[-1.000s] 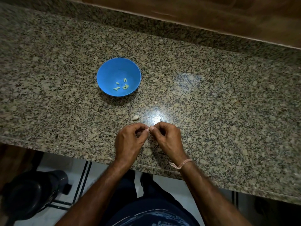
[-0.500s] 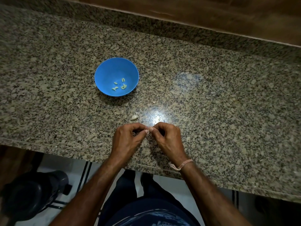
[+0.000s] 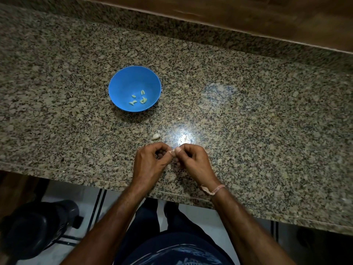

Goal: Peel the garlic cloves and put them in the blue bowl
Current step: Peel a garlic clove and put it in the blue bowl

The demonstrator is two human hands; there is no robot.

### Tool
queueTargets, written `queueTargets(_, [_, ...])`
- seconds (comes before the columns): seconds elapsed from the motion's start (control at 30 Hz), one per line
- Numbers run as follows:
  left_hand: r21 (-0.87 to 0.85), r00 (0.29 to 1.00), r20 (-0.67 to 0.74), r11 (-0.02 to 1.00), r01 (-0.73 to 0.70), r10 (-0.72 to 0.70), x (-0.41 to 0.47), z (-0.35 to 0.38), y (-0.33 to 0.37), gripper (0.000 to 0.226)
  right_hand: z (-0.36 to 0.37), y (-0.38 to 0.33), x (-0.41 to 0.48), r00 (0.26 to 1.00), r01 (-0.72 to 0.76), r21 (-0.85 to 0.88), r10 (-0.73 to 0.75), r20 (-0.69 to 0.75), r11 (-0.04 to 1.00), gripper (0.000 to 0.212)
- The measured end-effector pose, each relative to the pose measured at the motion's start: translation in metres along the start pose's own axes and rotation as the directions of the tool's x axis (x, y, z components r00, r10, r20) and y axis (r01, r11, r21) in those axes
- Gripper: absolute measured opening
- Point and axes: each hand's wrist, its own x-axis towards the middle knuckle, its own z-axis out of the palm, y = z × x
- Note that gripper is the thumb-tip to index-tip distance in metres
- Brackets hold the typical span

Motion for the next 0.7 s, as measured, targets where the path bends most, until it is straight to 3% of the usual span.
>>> queueTargets(0.1, [0.005, 0.999, -0.006, 0.999, 0.037, -0.037, 0.000, 0.003, -0.005, 0.006, 0.002, -0.001, 0.001, 0.988, -0.149, 0.197, 0.140, 0.057, 0.969, 0.025])
queueTargets(0.3, [-0.172, 0.997, 0.038, 0.982, 0.080, -0.074, 0.000, 0.004, -0.006, 0.011, 0.005, 0.002, 0.002, 0.967, -0.249, 0.254, 0.227, 0.115, 0.934, 0.027])
queueTargets(0.4, [-0.190, 0.997, 0.043, 0.980, 0.064, -0.057, -0.002, 0.002, -0.005, 0.007, 0.004, 0.003, 0.002, 0.975, -0.219, 0.218, 0.204, 0.089, 0.951, 0.025])
queueTargets(0.5, [-0.105, 0.999, 0.037, 0.994, 0.018, -0.014, -0.001, 0.000, -0.005, 0.011, 0.003, 0.005, 0.004, 0.986, -0.163, 0.123, 0.160, 0.037, 0.979, 0.024])
queueTargets(0.6, [0.001, 0.999, 0.034, 1.000, -0.027, 0.027, -0.001, -0.003, -0.004, 0.018, 0.006, 0.010, 0.005, 0.994, -0.090, -0.012, 0.089, -0.064, 0.996, 0.027])
queueTargets(0.7, [0.000, 1.000, 0.011, 1.000, -0.016, 0.016, 0.000, -0.002, -0.003, 0.015, 0.011, 0.011, 0.004, 0.988, -0.025, -0.065, 0.015, -0.151, 0.998, 0.025])
